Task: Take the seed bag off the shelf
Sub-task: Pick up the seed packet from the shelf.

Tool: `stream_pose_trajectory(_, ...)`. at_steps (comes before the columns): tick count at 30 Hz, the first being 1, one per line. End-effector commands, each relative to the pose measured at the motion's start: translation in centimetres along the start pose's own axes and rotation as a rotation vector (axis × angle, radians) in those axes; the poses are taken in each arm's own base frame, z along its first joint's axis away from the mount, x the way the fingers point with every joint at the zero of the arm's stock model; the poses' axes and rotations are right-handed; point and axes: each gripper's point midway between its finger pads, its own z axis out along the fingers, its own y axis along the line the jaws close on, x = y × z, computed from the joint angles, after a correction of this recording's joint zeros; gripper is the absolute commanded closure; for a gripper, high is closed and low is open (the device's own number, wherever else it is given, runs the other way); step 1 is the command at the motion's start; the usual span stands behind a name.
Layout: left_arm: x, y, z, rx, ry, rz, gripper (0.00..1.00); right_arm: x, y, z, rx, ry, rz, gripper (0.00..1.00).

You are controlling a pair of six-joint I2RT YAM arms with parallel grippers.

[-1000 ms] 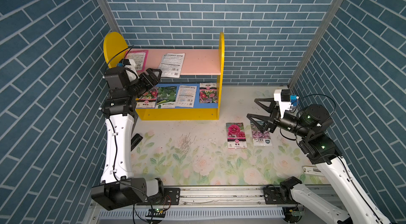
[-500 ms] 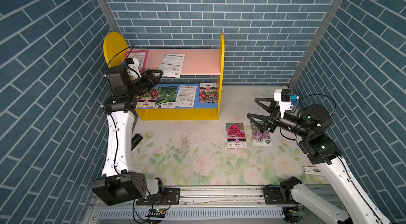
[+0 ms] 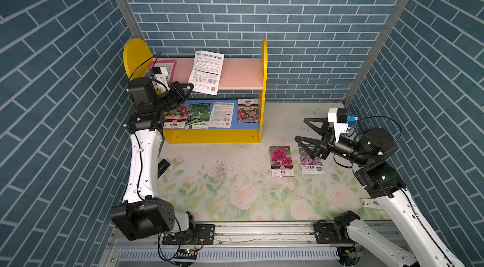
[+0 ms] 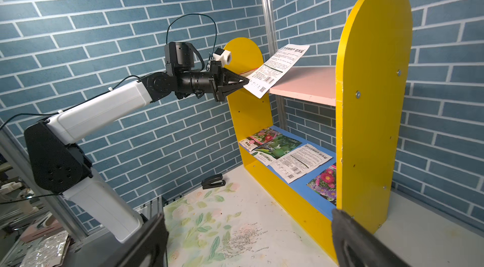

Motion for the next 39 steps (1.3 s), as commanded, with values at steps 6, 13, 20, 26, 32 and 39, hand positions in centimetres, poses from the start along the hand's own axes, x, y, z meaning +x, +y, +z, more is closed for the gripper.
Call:
stream_pose_trajectory(6,0.6,-9.3,-3.6,0.325,-0.048,0.261,1.0,-1.5,1.9,0.0,-0.139,-0.111,0.06,0.02)
stream_pose_trajectory(13,6.3,-19.3,-7.0,0.577,-0.044,0.404,1.0,-3.9,3.6,0.9,-0.298,-0.189,0.101,0.05)
stream_pose_trajectory(20,9.9,-25.0,-10.9,0.769,-0.062,0.419,1.0,-6.3,5.5,2.9,-0.426,-0.25,0.104,0.08)
stream_pose_trajectory(26,13.2,-26.1,-11.6,0.861,-0.019,0.396,1.0,-8.7,7.4,3.5,-0.531,-0.308,0.08,0.12)
stream_pose_trajectory(32,14.8,-27.3,-12.0,0.924,0.004,0.385,1.0,-11.0,8.4,3.7,-0.565,-0.343,0.046,0.27)
stream_pose_trajectory(39,16.0,-27.8,-12.0,0.951,0.024,0.381,1.0,-11.9,8.4,4.0,-0.567,-0.36,0.038,0.51)
